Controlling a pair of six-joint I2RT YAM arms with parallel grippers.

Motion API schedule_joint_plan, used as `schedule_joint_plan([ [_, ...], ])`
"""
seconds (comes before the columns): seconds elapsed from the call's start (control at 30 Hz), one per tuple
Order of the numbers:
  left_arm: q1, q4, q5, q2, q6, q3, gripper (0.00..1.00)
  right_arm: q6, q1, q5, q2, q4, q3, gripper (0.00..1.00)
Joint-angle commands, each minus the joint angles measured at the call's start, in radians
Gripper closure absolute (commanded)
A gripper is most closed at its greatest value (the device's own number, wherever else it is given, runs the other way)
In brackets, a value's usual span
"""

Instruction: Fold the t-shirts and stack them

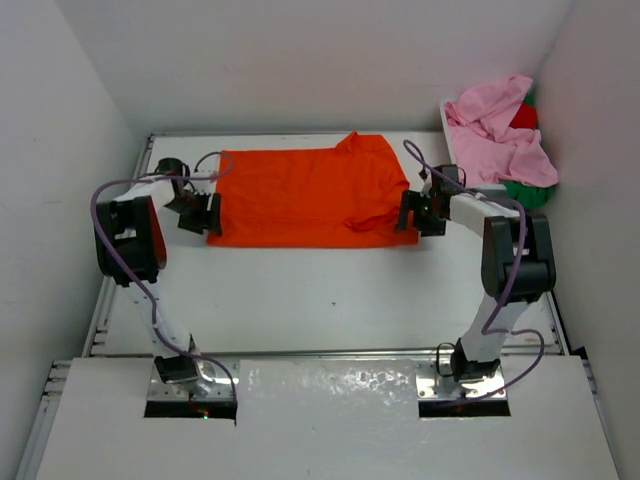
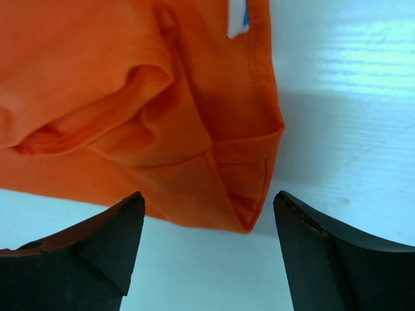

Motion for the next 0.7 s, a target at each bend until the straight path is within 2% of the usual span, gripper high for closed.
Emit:
schedule_joint_plan([
  [0.0,0.0,0.018,0.064,0.042,-0.009,0.011,0.4,0.074,-0.025,-0.032,0.036,0.052,-0.021,0.24],
  [0.07,-0.009,0.03,0.068,0.048,-0.009,-0.015,0.41,0.096,-0.039,-0.033,0.046,0.084,-0.044,0.25],
  [0.13,-0.014,0.033,0.066,0.062,-0.007,-0.029,0.53,0.107,-0.045,-0.041,0.057,0.095,-0.057,0.37],
  [0.17,-0.015,0.03,0.077,0.067,-0.007,-0.037,0.65,0.108,-0.045,-0.068,0.066,0.097,-0.061,0.44],
  [0.2,-0.015,0.027,0.084,0.076,-0.004,-0.04,0.7,0.116,-0.045,-0.085,0.068,0.112,-0.069,0.57],
  [0.23,-0.014,0.015,0.107,0.077,0.0,-0.043,0.84,0.124,-0.045,-0.11,0.067,0.124,-0.089,0.64],
  [0.27,-0.014,0.007,0.12,0.079,0.005,-0.043,0.93,0.131,-0.045,-0.113,0.06,0.139,-0.093,0.7],
  [0.3,-0.014,0.002,0.126,0.079,0.016,-0.043,1.0,0.135,-0.048,-0.113,0.053,0.143,-0.099,0.82],
  [0.4,-0.011,-0.013,0.127,0.058,0.032,-0.049,1.0,0.153,-0.054,-0.112,0.011,0.146,-0.129,1.0],
  [0.57,0.029,-0.108,0.045,-0.031,0.081,-0.086,1.0,0.15,-0.054,-0.119,-0.074,0.06,-0.217,1.0],
  [0.67,0.032,-0.119,-0.093,-0.111,0.123,-0.17,1.0,0.165,-0.054,-0.073,-0.169,0.013,-0.322,1.0],
])
